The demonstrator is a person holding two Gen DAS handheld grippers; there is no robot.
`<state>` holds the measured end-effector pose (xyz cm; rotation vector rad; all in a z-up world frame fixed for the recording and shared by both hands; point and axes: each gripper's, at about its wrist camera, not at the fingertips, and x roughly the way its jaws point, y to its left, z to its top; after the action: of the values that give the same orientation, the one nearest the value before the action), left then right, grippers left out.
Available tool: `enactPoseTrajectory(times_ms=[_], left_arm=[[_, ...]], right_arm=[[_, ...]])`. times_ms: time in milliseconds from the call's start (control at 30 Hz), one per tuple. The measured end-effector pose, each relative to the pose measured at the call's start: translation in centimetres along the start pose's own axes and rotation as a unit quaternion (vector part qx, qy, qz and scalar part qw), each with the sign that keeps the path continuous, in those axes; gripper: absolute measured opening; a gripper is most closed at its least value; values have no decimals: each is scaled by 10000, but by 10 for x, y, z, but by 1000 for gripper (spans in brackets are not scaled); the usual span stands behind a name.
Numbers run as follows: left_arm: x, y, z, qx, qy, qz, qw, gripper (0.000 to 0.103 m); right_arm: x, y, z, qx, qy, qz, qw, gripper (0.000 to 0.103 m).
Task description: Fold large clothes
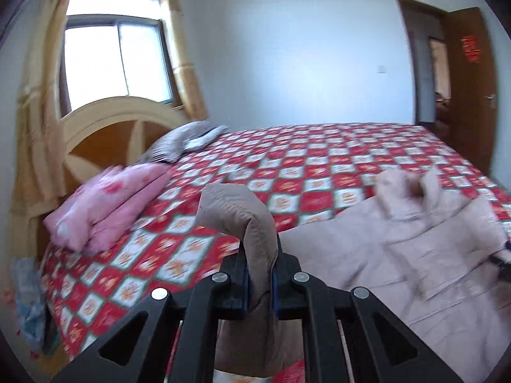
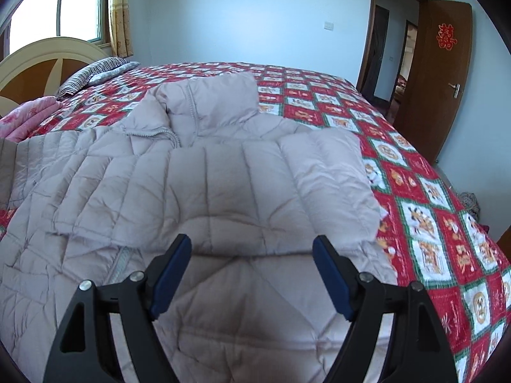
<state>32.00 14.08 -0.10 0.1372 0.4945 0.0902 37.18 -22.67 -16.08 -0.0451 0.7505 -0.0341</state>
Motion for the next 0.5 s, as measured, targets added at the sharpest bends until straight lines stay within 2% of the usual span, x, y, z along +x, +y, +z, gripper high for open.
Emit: enactPoseTrajectory(times_ms=[133, 233, 367, 500], left_arm=[[4, -73, 15, 305, -190, -540, 9979, 10], [17, -129, 18, 425, -74, -988, 9942, 10], [27, -193, 10, 660, 122, -1473, 9868, 9], [30, -245, 2, 890, 179, -1803, 9794, 9]], right_arm=[[-9, -7, -15, 134, 58, 111, 9998, 81], [-11, -12, -23, 131, 12, 124, 9998, 81], [-4, -21, -32, 425, 104, 200, 9988, 81], [2, -25, -42, 506, 197, 227, 9983, 81]])
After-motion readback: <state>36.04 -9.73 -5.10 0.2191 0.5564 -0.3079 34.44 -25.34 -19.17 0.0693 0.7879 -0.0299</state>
